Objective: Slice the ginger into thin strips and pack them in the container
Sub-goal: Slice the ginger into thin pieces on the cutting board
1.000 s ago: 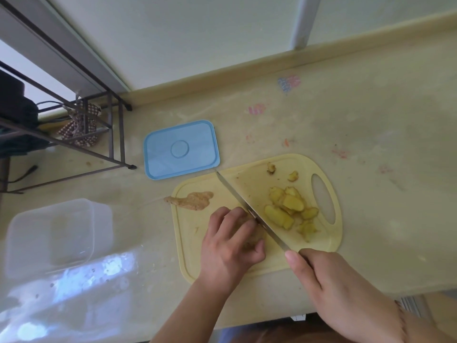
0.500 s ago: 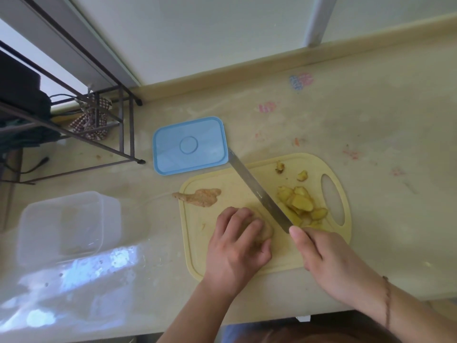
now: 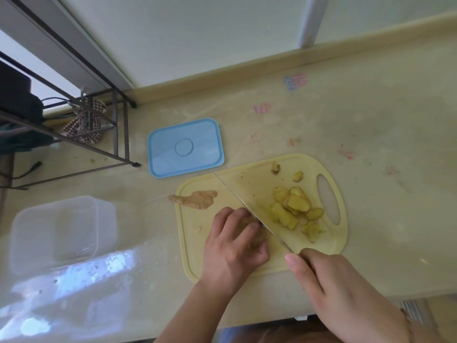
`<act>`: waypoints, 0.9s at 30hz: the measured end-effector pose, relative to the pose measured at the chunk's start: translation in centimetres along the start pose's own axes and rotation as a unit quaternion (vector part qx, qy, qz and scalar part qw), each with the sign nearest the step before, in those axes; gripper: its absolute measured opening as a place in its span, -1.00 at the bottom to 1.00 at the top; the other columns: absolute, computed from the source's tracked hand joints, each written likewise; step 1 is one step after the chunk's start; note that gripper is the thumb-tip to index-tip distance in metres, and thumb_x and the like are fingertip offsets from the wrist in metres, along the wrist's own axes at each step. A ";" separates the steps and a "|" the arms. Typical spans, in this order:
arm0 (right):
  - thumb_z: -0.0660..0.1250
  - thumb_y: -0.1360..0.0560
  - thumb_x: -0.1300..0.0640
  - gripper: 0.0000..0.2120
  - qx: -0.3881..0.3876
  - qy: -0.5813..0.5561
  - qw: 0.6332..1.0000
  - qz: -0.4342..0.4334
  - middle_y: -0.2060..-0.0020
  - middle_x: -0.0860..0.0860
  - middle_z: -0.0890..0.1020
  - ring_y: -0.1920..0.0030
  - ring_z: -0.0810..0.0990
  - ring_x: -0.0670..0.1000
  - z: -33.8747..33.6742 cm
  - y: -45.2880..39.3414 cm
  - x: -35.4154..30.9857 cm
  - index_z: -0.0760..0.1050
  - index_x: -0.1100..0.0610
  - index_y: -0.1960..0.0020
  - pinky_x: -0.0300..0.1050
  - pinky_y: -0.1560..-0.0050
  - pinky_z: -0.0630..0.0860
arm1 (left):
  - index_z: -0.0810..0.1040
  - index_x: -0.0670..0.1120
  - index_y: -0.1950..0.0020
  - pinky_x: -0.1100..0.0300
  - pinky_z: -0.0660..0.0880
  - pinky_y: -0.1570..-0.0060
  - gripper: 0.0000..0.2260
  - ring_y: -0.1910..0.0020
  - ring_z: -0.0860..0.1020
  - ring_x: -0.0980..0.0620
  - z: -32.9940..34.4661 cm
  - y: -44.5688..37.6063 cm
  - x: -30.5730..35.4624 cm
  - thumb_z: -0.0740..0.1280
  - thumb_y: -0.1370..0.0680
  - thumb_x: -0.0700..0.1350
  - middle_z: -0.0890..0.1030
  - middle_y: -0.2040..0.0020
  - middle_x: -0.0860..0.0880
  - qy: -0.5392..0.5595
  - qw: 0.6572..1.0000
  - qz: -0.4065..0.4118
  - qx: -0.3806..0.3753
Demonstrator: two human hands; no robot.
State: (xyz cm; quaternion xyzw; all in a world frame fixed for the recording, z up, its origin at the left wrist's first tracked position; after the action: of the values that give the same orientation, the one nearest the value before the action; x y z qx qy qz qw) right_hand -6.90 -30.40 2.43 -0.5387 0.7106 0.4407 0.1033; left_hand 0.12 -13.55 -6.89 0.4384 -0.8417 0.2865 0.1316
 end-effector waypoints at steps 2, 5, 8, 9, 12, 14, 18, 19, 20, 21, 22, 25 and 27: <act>-0.27 -0.34 -0.48 -0.37 0.001 0.000 1.000 0.001 0.34 -0.38 0.50 0.35 0.47 -0.11 0.0 0.1 0.0 0.25 0.01 0.37 -0.19 0.39 0.31 | 0.70 -0.12 0.12 0.11 0.49 -0.11 -0.87 -0.04 0.53 -0.20 0.0 0.0 0.0 0.46 -0.42 -0.09 0.64 -0.03 -0.09 0.000 1.000 0.000 0.003; -0.29 -0.34 -0.47 -0.37 0.002 0.004 1.000 0.002 0.33 -0.42 0.48 0.33 0.47 -0.13 0.2 0.1 0.0 0.25 0.01 0.36 -0.21 0.37 0.33 | 0.69 -0.13 0.13 0.11 0.49 -0.10 -0.88 -0.04 0.54 -0.20 0.1 0.0 0.1 0.45 -0.43 -0.09 0.64 -0.03 -0.09 0.001 1.000 0.003 0.008; -0.27 -0.42 -0.44 -0.40 -0.002 -0.003 1.000 0.005 0.34 -0.45 0.47 0.31 0.46 -0.15 0.3 -0.2 0.0 0.24 0.01 0.36 -0.21 0.34 0.35 | 0.69 -0.13 0.13 0.10 0.49 -0.09 -0.87 -0.03 0.54 -0.21 0.3 0.0 0.0 0.44 -0.43 -0.08 0.64 -0.03 -0.09 0.002 1.000 0.004 0.010; -0.24 -0.44 -0.41 -0.42 -0.005 -0.007 1.000 0.008 0.36 -0.43 0.47 0.33 0.46 -0.15 0.3 -0.3 0.0 0.24 0.01 0.36 -0.20 0.33 0.34 | 0.69 -0.13 0.13 0.10 0.49 -0.09 -0.87 -0.03 0.54 -0.21 0.3 0.0 -0.1 0.44 -0.43 -0.08 0.64 -0.03 -0.09 0.001 1.000 0.004 0.010; -0.15 -0.43 -0.36 -0.52 -0.004 -0.030 1.000 0.004 0.44 -0.27 0.50 0.37 0.45 -0.14 0.3 -0.8 -0.1 0.25 -0.04 0.38 -0.21 0.34 0.34 | 0.70 -0.13 0.11 0.08 0.49 -0.08 -0.86 -0.02 0.53 -0.22 0.5 0.2 -0.2 0.47 -0.42 -0.08 0.64 -0.04 -0.10 0.001 1.000 0.004 0.013; -0.15 -0.44 -0.35 -0.55 0.004 -0.034 0.999 -0.006 0.51 -0.08 0.47 0.41 0.46 -0.14 0.7 -1.7 -0.2 0.27 -0.09 0.37 -0.25 0.36 0.33 | 0.70 -0.12 0.12 0.09 0.49 -0.08 -0.86 0.00 0.54 -0.21 0.5 0.0 -0.2 0.52 -0.39 -0.09 0.64 -0.03 -0.09 0.001 1.000 0.005 0.020; -0.21 -0.42 -0.38 -0.46 0.010 -0.017 0.999 -0.028 0.46 -0.11 0.47 0.37 0.48 -0.15 2.0 -3.9 0.1 0.42 -0.11 0.25 -0.26 0.33 0.36 | 0.69 -0.14 0.16 0.09 0.49 -0.08 -0.86 0.03 0.55 -0.21 0.5 0.0 0.0 0.54 -0.40 -0.09 0.65 -0.01 -0.10 -0.003 0.999 0.008 0.036; -0.20 -0.43 -0.38 -0.44 0.012 -0.016 0.999 -0.033 0.45 -0.12 0.48 0.36 0.49 -0.15 2.1 -4.2 0.3 0.46 -0.09 0.21 -0.26 0.32 0.36 | 0.69 -0.14 0.16 0.08 0.49 -0.07 -0.86 0.02 0.55 -0.21 0.5 0.0 0.0 0.53 -0.41 -0.08 0.64 -0.01 -0.10 -0.004 0.999 0.008 0.037; -0.18 -0.45 -0.37 -0.45 0.014 -0.019 0.999 -0.038 0.46 -0.13 0.48 0.37 0.49 -0.16 2.1 -4.3 0.5 0.47 -0.08 0.21 -0.28 0.32 0.36 | 0.68 -0.14 0.16 0.08 0.49 -0.07 -0.86 0.01 0.54 -0.21 0.5 0.1 0.0 0.52 -0.42 -0.08 0.63 0.00 -0.10 -0.004 0.999 0.007 0.035; -0.15 -0.46 -0.36 -0.48 0.018 -0.030 0.999 -0.041 0.49 -0.14 0.46 0.40 0.47 -0.16 1.9 -4.4 0.8 0.44 -0.09 0.26 -0.29 0.34 0.35 | 0.67 -0.15 0.14 0.07 0.50 -0.07 -0.86 0.00 0.53 -0.20 0.6 0.2 -0.1 0.51 -0.41 -0.09 0.62 -0.01 -0.10 -0.003 0.999 0.006 0.031; -0.12 -0.46 -0.35 -0.51 0.019 -0.045 0.998 -0.040 0.54 -0.13 0.43 0.45 0.44 -0.15 1.6 -4.4 1.1 0.39 -0.08 0.32 -0.29 0.37 0.33 | 0.65 -0.14 0.10 0.06 0.50 -0.09 -0.83 -0.02 0.52 -0.19 0.6 0.3 -0.1 0.51 -0.39 -0.10 0.59 -0.03 -0.08 0.004 1.000 0.002 0.029; -0.04 -0.50 -0.32 -0.47 -0.021 -0.147 0.989 0.013 0.59 -0.07 0.33 0.57 0.28 -0.10 0.1 -4.5 1.8 0.28 0.09 0.36 -0.17 0.48 0.25 | 0.50 -0.10 -0.11 0.06 0.50 -0.16 -0.62 -0.13 0.52 -0.13 0.4 0.9 -0.1 0.50 -0.37 -0.05 0.50 -0.14 -0.05 0.074 0.996 -0.051 0.025; 0.01 -0.51 -0.33 -0.47 -0.082 -0.276 0.953 0.090 0.53 -0.02 0.27 0.58 0.19 -0.05 -0.7 -4.3 2.1 0.26 0.14 0.29 -0.21 0.53 0.16 | 0.44 -0.08 -0.19 0.09 0.49 -0.22 -0.55 -0.23 0.48 -0.04 -0.4 1.1 0.2 0.48 -0.41 0.04 0.44 -0.22 -0.03 0.132 0.986 -0.095 0.041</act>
State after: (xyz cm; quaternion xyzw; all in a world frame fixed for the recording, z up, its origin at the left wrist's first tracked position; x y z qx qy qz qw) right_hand -3.77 -32.46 -0.67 -0.3366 0.6612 0.6363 0.2113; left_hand -0.89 -12.94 -6.90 0.4793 -0.7591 0.3626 0.2501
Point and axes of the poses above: each hand's wrist, its own y-axis away from the middle knuckle, its own z-axis out of the palm, x = y × z, the point moved 1 cm from there along -y, towards the middle knuckle
